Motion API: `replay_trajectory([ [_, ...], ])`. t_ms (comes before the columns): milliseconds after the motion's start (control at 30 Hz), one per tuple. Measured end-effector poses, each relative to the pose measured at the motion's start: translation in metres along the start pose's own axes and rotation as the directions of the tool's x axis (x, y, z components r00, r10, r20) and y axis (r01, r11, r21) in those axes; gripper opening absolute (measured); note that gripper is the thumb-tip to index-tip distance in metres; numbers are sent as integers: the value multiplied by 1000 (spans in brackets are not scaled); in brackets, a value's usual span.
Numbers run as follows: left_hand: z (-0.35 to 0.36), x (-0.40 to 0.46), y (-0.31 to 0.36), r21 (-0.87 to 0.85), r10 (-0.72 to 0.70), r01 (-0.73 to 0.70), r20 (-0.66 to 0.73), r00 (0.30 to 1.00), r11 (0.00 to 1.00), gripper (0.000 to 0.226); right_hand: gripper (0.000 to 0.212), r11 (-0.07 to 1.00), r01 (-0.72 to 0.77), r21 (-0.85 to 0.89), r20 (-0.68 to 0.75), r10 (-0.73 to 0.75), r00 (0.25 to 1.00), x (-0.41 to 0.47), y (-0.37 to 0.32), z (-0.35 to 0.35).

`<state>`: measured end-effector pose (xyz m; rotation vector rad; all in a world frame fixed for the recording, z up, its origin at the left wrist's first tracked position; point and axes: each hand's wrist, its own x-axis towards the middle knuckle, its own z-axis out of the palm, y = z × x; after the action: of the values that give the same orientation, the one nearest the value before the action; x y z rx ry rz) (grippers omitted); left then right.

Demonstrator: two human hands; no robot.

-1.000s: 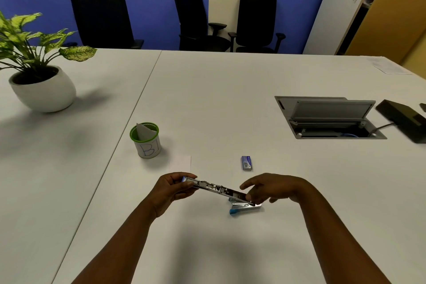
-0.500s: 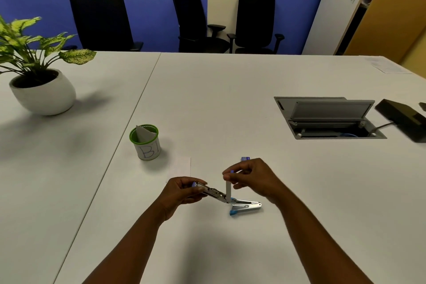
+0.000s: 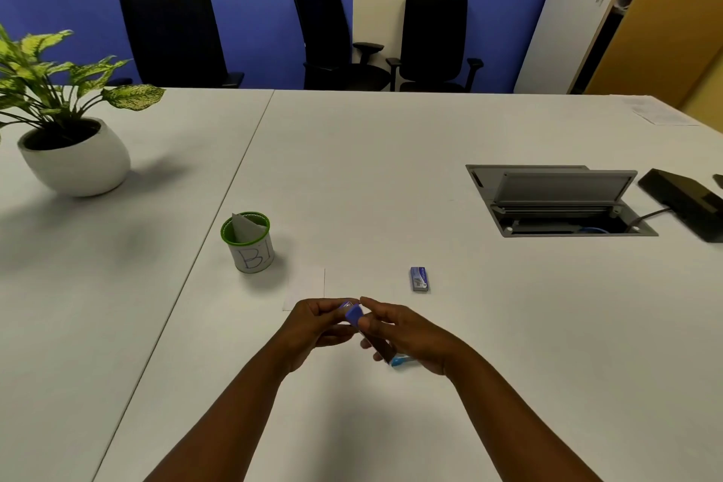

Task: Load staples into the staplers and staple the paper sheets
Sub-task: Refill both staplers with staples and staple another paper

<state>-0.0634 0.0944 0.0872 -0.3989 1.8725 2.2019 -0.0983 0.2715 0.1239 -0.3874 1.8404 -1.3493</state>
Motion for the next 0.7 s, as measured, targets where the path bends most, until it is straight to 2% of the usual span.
replay_trajectory([
  [133, 2, 0, 5, -149, -180, 189, 71, 981, 971, 50, 56, 988, -27, -154, -46, 20, 999, 7, 6, 11],
  [200, 1, 0, 6, -111, -213, 221, 83, 974, 969, 54, 57, 969, -47, -242, -112, 20, 993, 11, 12, 20],
  [233, 0, 0, 6, -89, -225, 230, 68, 972, 969, 53, 50, 956, -23, -293, -142, -20, 990, 13, 14, 23],
  [333, -3, 1, 4, -73, -250, 246, -63, 966, 967, 55, 35, 910, 50, -411, -249, -165, 954, 15, 20, 29],
  [433, -15, 3, -6, -141, -262, 235, -224, 939, 962, 54, 40, 848, 64, -526, -339, -278, 899, 14, 26, 28],
  [567, -33, 0, -21, -247, -305, 231, -324, 895, 941, 53, 44, 786, 81, -613, -313, -335, 889, 13, 34, 26],
  [700, -40, -2, -29, -296, -322, 213, -394, 861, 931, 53, 38, 748, 67, -661, -304, -348, 887, 16, 40, 26],
])
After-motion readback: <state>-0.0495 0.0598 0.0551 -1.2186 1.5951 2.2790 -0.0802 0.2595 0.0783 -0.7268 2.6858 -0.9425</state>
